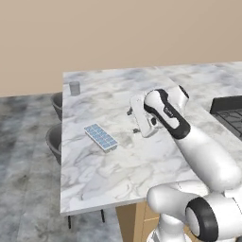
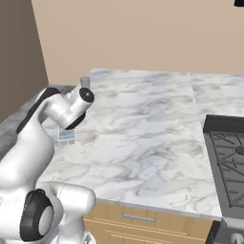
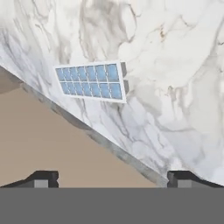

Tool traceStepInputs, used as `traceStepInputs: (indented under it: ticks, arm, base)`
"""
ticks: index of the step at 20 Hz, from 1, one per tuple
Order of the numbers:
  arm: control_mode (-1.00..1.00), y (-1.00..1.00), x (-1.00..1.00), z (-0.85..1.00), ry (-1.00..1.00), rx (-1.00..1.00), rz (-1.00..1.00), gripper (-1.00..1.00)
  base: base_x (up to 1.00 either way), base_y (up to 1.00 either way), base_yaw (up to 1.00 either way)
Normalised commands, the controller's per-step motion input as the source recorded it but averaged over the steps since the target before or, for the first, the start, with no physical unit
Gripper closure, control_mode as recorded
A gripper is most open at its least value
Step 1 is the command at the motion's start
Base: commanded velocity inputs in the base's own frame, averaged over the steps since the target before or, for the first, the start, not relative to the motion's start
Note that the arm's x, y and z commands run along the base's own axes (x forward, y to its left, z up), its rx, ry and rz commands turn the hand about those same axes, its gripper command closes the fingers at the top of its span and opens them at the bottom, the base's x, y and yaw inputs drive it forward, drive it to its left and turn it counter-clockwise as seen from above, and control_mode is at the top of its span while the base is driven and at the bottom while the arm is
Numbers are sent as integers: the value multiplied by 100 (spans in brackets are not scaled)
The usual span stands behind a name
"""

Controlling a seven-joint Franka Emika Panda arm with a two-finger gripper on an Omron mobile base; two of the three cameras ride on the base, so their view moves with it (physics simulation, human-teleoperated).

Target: Open the freezer door, pick up the ice cube tray from the freezer, and place it on the dining counter.

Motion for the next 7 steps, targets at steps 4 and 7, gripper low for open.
traceStepInputs:
  ticks: [4, 7]
  arm:
    - [-100, -42, -99, 56, 2, 0, -11, -100]
    - [-100, -35, -83, 63, 7, 0, -15, -100]
  base:
    - [0, 0, 0]
    - [0, 0, 0]
